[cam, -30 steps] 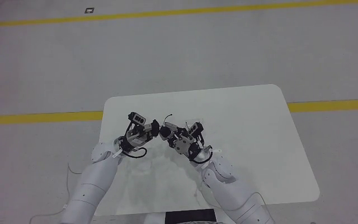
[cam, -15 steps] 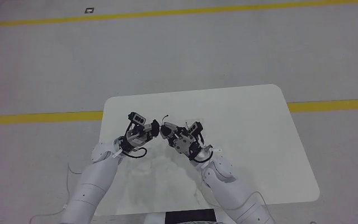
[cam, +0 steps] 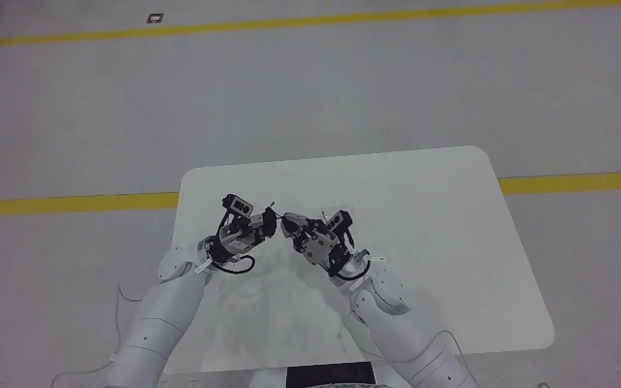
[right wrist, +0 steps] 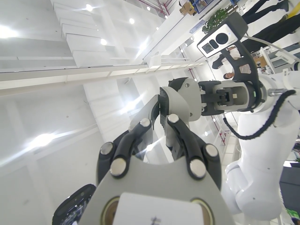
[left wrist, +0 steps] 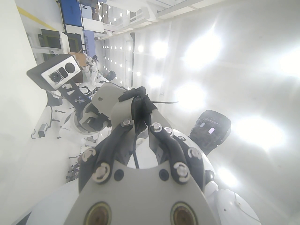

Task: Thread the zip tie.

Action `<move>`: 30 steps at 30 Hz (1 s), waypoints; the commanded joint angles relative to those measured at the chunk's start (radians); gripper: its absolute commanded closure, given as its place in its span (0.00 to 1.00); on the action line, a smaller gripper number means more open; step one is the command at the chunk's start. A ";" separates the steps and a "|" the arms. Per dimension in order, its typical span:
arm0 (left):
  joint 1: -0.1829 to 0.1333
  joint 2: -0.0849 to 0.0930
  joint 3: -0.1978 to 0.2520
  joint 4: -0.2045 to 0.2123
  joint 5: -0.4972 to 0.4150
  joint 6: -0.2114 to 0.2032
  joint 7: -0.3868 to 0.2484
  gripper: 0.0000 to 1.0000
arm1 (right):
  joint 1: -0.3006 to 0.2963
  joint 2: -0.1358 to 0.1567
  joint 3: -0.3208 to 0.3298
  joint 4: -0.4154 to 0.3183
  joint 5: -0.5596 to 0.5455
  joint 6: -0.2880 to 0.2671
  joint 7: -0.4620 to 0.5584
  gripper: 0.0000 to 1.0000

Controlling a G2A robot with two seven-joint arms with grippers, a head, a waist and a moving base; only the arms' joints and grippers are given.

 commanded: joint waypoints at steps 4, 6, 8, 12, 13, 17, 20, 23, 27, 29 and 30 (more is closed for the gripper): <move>0.000 0.000 0.000 0.000 0.000 0.000 0.000 1.00 | 0.000 0.001 0.005 0.001 0.001 -0.002 -0.012 1.00; 0.000 0.000 0.000 0.000 0.000 0.000 0.000 1.00 | 0.000 0.002 0.006 0.003 0.002 -0.001 -0.017 1.00; 0.000 0.000 0.000 0.000 0.000 0.000 0.000 1.00 | 0.001 0.002 0.007 0.005 0.004 -0.001 -0.021 1.00; 0.000 0.000 0.000 0.000 0.000 0.000 0.000 1.00 | 0.001 0.002 0.007 0.008 0.005 -0.002 -0.026 1.00; 0.000 0.000 0.000 0.000 0.000 0.000 0.000 1.00 | 0.001 0.002 0.007 0.009 0.005 -0.002 -0.026 1.00; 0.000 0.000 0.000 0.000 0.000 0.000 0.000 1.00 | 0.001 0.003 0.009 0.013 0.008 -0.006 -0.028 1.00; 0.000 0.000 0.000 0.000 0.000 0.000 0.000 1.00 | 0.000 0.004 0.011 0.016 0.009 -0.009 -0.029 1.00; 0.000 0.000 0.000 0.000 0.000 0.000 0.000 1.00 | -0.001 0.004 0.014 0.020 0.011 -0.011 -0.031 1.00; 0.000 0.000 0.000 0.000 0.000 0.000 0.000 1.00 | -0.003 0.006 0.018 0.022 0.014 -0.014 -0.032 1.00; 0.000 0.000 0.000 0.000 0.000 0.000 0.000 1.00 | -0.004 0.006 0.020 0.022 0.015 -0.015 -0.032 1.00; 0.000 0.000 0.000 0.000 0.000 0.000 0.000 1.00 | -0.005 0.007 0.021 0.022 0.015 -0.015 -0.032 1.00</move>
